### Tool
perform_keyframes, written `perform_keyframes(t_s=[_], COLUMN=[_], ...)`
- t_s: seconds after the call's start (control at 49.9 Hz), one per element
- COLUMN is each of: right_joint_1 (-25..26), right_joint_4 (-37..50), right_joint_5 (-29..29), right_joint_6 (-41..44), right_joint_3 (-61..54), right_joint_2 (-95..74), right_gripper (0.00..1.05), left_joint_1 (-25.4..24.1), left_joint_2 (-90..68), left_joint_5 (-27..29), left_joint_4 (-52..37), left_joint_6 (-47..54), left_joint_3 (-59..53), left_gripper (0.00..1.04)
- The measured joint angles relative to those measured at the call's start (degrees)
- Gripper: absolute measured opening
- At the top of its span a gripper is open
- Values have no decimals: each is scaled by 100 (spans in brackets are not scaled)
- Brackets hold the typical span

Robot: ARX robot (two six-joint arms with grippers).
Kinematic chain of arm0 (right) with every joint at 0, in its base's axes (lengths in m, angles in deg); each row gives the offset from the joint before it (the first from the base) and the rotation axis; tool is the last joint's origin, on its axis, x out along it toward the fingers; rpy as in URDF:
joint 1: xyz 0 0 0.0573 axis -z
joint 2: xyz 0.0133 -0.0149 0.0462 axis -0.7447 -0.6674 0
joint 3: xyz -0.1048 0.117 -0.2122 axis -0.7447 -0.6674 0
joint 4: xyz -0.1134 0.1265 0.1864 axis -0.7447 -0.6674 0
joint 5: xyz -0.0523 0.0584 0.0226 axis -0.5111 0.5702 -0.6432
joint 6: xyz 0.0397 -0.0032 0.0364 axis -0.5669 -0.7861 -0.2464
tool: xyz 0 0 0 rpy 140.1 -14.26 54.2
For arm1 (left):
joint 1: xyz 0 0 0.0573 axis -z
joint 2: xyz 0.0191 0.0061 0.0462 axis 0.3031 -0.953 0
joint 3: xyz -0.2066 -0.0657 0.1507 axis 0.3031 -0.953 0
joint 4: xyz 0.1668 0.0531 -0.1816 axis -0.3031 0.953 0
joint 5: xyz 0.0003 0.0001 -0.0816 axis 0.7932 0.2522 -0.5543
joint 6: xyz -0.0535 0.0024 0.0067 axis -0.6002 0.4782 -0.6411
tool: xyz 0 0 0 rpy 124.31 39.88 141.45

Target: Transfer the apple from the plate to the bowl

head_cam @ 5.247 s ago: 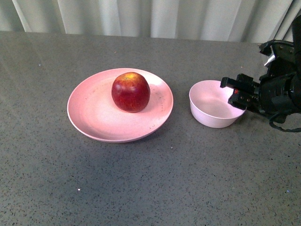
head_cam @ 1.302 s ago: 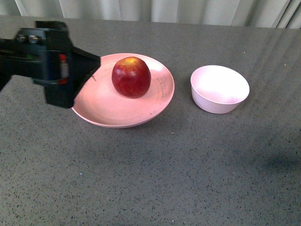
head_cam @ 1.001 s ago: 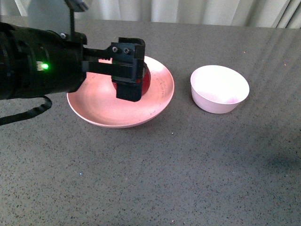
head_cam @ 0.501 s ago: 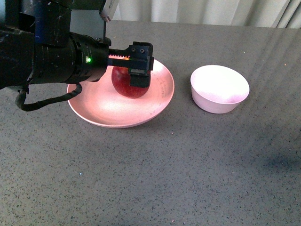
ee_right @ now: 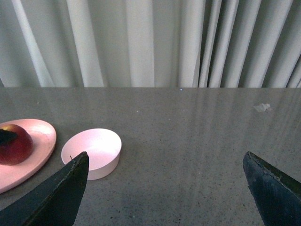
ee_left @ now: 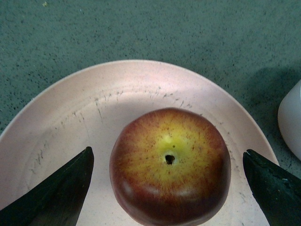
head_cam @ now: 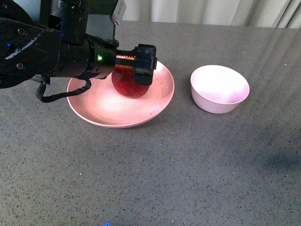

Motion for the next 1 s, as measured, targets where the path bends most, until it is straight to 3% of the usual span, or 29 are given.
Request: perform_keyframes(t_s=[0.421, 0.521, 0.621, 1.001], right_joint_1=[0, 0, 0, 0], right_joint_4=[0, 0, 0, 0], right_joint_5=[0, 0, 0, 0], right_joint_6=[0, 0, 0, 0], right_joint_3=[0, 0, 0, 0], right_joint_2=[-2, -2, -2, -2], right_gripper=[96, 96, 96, 96], left_joint_1=[72, 79, 105, 487], left_joint_2=[-278, -275, -258, 299], left_joint_5=[13, 98, 144, 63], left_joint_4=[181, 186, 186, 175], left_joint_6=[31, 61, 111, 273], left_joint_3=[227, 227, 225, 164], left_gripper=[96, 81, 75, 73])
